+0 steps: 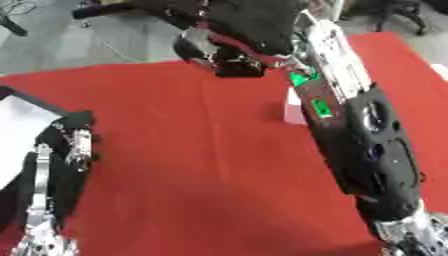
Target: Pick up the objects with one hand, pass them to the other hand, and then place them into the box on the other side of the table.
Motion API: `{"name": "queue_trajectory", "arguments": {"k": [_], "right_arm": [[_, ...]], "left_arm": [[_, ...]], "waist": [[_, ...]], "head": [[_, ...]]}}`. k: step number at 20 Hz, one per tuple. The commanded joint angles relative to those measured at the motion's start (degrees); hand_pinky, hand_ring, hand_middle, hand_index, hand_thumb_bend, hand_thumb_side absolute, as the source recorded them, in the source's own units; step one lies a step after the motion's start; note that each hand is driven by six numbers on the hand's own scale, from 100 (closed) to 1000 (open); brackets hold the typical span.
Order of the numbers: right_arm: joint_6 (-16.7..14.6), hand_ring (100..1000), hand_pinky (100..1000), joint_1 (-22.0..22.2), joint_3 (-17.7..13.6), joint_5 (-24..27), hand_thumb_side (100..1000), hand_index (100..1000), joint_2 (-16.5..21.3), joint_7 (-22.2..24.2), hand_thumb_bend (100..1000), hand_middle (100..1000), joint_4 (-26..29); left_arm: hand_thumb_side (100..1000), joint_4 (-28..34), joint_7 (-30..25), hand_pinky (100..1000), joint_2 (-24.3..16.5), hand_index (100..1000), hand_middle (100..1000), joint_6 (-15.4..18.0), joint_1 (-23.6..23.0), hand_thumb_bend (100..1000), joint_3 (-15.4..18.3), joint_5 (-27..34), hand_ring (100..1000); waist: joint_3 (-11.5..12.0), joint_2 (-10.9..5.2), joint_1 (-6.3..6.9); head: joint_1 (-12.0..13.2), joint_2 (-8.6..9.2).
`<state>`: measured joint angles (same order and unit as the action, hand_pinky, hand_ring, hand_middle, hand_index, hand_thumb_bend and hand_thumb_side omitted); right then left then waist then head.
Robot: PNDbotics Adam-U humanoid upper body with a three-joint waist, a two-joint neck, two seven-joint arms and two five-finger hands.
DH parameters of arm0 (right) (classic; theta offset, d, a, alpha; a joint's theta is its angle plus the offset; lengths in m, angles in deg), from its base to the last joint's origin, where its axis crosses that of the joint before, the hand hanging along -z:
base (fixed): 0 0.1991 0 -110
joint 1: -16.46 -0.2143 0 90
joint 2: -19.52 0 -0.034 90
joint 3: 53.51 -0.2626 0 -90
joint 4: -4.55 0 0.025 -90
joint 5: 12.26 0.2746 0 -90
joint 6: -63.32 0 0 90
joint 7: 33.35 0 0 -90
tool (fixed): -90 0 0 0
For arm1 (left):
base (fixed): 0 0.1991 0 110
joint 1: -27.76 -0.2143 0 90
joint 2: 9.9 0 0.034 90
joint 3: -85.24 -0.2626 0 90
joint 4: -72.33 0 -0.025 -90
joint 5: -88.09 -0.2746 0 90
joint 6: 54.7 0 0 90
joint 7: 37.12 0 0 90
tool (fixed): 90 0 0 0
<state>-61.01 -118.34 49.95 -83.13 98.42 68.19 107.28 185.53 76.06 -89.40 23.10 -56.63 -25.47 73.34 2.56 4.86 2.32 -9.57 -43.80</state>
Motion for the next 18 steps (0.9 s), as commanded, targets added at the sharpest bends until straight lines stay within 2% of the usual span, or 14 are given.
{"name": "queue_trajectory", "arguments": {"k": [1,6,9,12,15,18], "right_arm": [[0.23,716,702,-0.66,-0.75,0.72,100,1000,0.9,0.01,100,771,0.84],[0.51,724,710,0.05,-1.43,1.39,100,1000,1.61,-0.05,100,772,0.57],[1.37,737,724,1.22,-2.66,2.36,100,1000,3.3,-0.23,100,774,-0.1],[3.05,756,743,3.11,-4.86,3.66,100,996,6.32,-0.37,100,783,-2.01],[5.83,792,774,5.63,-8.4,4.83,100,992,9.81,-0.3,100,808,-4.6],[8.92,834,813,8.02,-12.09,6.62,262,988,12.67,-0.54,100,839,-7.2]], "left_arm": [[827,1.4,-0.03,454,-0.16,752,647,0.0,0.58,100,-0.02,-0.51,583],[827,1.4,-0.02,453,-0.18,752,647,-0.01,0.59,100,0.02,-0.52,583],[828,1.4,0.05,453,-0.2,752,647,-0.08,0.59,100,0.12,-0.54,584],[828,1.4,0.14,453,-0.27,752,647,-0.16,0.54,100,0.22,-0.58,584],[828,1.4,0.2,453,-0.33,752,648,-0.29,0.48,100,0.33,-0.68,585],[829,1.4,0.31,453,-0.4,752,648,-0.39,0.42,100,0.48,-0.77,585]], "waist": [[-0.01,0.33,0.24],[-0.08,0.35,0.24],[-0.2,0.37,0.21],[-0.4,0.39,0.13],[-0.72,0.42,0.06],[-1.03,0.43,-0.02]], "head": [[0.33,-0.32],[0.59,-0.32],[0.84,-0.32],[1.2,-0.32],[1.58,-0.32],[1.75,-0.32]]}}
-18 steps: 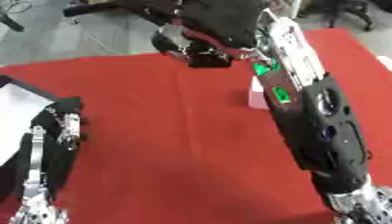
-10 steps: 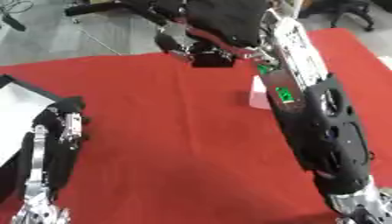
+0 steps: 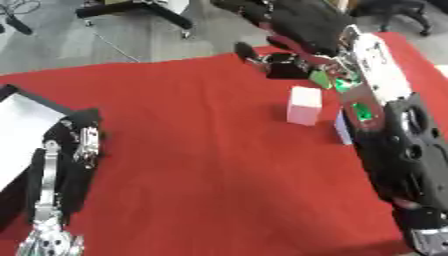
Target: Pick up the objects with one hand, pass them to the other hand, and then place them into the box on the other side of the table.
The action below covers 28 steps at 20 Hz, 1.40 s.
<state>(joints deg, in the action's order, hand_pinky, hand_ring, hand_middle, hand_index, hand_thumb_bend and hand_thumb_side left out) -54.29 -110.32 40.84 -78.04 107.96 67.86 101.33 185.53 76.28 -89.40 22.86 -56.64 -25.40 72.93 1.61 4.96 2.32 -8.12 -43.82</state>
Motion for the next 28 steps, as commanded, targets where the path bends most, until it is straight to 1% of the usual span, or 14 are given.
{"name": "queue_trajectory", "arguments": {"k": [1,4,7,9,12,15,18,20,24,25,26,28], "right_arm": [[3.14,851,828,0.78,-4.13,2.32,323,987,4.0,-0.19,100,852,-2.25],[5.6,909,875,3.04,-7.38,5.69,519,982,6.28,-0.03,100,896,-6.0],[7.15,954,912,4.84,-9.8,9.17,645,977,7.87,0.35,100,926,-9.92],[7.78,976,928,5.61,-10.9,11.27,696,975,8.38,0.58,100,938,-11.87],[8.22,1000,954,6.64,-12.22,13.24,748,973,8.84,1.17,100,950,-14.22],[8.62,1000,976,7.55,-13.18,15.36,781,968,9.68,2.28,100,952,-16.55],[9.17,1000,1000,8.28,-13.59,18.57,824,963,10.96,3.68,100,953,-19.41],[9.34,1000,1000,8.8,-13.64,20.46,849,961,11.72,4.61,100,955,-21.01],[9.46,1000,1000,9.77,-13.64,23.72,871,958,12.82,6.88,100,956,-23.65],[9.45,1000,1000,9.94,-13.59,24.54,858,957,13.09,7.65,100,955,-24.27],[9.43,1000,1000,10.12,-13.53,25.37,877,955,13.38,8.52,100,955,-24.93],[9.3,1000,1000,10.41,-13.36,27.35,878,951,14.07,10.63,100,950,-26.42]], "left_arm": [[829,1.4,0.12,453,-0.43,752,648,-0.18,0.39,100,0.46,-0.38,585],[830,1.4,0.24,453,-0.53,752,649,-0.23,0.28,100,0.58,-0.45,586],[831,1.4,0.27,452,-0.59,752,649,-0.32,0.21,100,0.62,-0.5,586],[831,1.4,0.29,452,-0.6,752,649,-0.34,0.2,100,0.66,-0.55,586],[831,1.4,0.28,452,-0.58,752,649,-0.38,0.26,100,0.67,-0.58,587],[832,1.4,0.32,452,-0.61,752,649,-0.41,0.27,100,0.75,-0.6,587],[832,1.4,0.36,452,-0.71,752,649,-0.43,0.23,100,0.76,-0.61,587],[833,1.4,0.35,452,-0.76,752,649,-0.46,0.25,100,0.75,-0.61,587],[833,1.39,0.32,451,-0.79,752,649,-0.53,0.3,100,0.77,-0.67,588],[832,1.4,0.33,451,-0.79,752,649,-0.56,0.31,100,0.78,-0.68,588],[833,1.4,0.34,451,-0.8,752,649,-0.57,0.32,100,0.79,-0.68,588],[833,1.37,0.3,451,-0.82,752,650,-0.59,0.32,100,0.77,-0.71,588]], "waist": [[-0.17,0.34,-0.06],[-0.43,0.36,-0.21],[-0.58,0.42,-0.32],[-0.64,0.46,-0.35],[-0.66,0.53,-0.35],[-0.66,0.57,-0.41],[-0.71,0.61,-0.58],[-0.76,0.64,-0.67],[-0.76,0.72,-0.74],[-0.75,0.73,-0.75],[-0.74,0.75,-0.76],[-0.73,0.79,-0.78]], "head": [[0.36,-0.3],[0.61,-0.3],[0.77,-0.3],[0.82,-0.3],[0.78,-0.3],[0.81,-0.3],[0.92,-0.3],[0.96,-0.3],[0.97,-0.3],[0.98,-0.3],[1.0,-0.3],[1.02,-0.3]]}}
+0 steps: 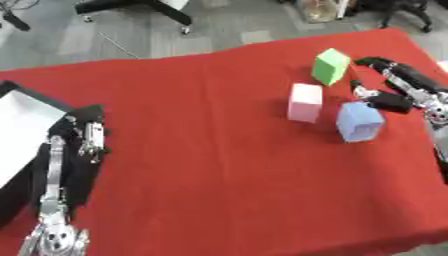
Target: Pick up the objects with one hand, pass them to the other hand, and then place them into the box on the other side of the table.
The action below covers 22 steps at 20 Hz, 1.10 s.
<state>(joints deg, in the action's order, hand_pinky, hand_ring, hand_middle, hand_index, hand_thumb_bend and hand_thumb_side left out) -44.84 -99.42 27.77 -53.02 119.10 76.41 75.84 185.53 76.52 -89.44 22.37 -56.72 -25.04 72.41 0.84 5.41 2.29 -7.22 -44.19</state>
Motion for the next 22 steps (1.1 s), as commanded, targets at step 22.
{"name": "queue_trajectory", "arguments": {"k": [22], "right_arm": [[-1.71,1000,1000,1.47,1.53,22.09,859,924,7.61,16.64,100,938,-9.7]], "left_arm": [[831,0.91,0.06,451,-0.81,751,650,-0.05,0.52,100,0.41,-0.94,589]], "waist": [[-0.34,0.75,-0.93]], "head": [[1.4,0.07]]}}
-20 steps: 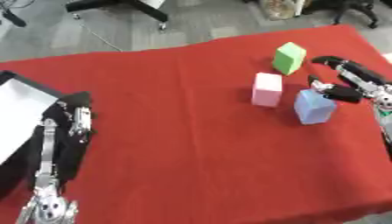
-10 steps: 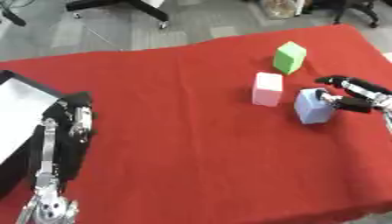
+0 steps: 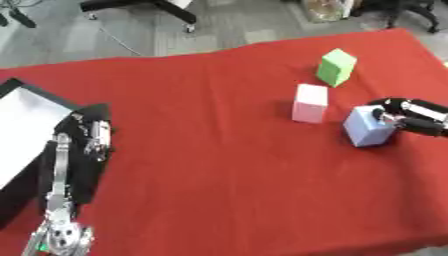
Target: Pick up the objects with one hand, pass them to the other hand, and then place them into the box on the other side of the table.
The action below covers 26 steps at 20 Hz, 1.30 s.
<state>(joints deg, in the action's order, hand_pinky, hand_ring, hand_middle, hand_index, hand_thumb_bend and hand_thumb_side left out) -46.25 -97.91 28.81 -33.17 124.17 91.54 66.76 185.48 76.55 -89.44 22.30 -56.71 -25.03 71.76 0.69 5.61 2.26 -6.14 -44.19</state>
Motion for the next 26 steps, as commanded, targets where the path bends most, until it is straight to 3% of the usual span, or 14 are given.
{"name": "queue_trajectory", "arguments": {"k": [1,10,17,26], "right_arm": [[-0.39,1000,1000,-0.07,0.63,3.28,871,922,2.77,2.03,100,938,-0.83],[-0.2,1000,1000,-0.07,-0.57,9.05,890,909,3.17,0.63,100,926,-0.29],[-0.48,1000,1000,-0.36,-1.97,8.07,870,912,3.23,-3.83,100,924,2.58],[-1.48,1000,1000,-0.17,-0.66,5.62,848,928,3.87,-4.3,100,935,4.87]], "left_arm": [[830,0.96,0.04,451,-0.82,751,650,0.01,0.49,100,0.41,-0.32,589],[830,0.99,0.08,451,-0.85,751,651,0.0,0.38,100,0.48,-0.45,590],[830,0.96,0.15,451,-0.85,751,651,0.02,0.36,100,0.53,-0.46,590],[830,0.94,0.09,451,-0.94,751,652,0.06,0.33,100,0.48,-0.47,590]], "waist": [[-0.22,0.55,-0.92],[-0.43,0.56,-0.91],[-0.42,0.61,-0.95],[-0.51,0.58,-1.03]], "head": [[0.37,0.08],[0.69,0.08],[0.86,0.08],[0.98,0.08]]}}
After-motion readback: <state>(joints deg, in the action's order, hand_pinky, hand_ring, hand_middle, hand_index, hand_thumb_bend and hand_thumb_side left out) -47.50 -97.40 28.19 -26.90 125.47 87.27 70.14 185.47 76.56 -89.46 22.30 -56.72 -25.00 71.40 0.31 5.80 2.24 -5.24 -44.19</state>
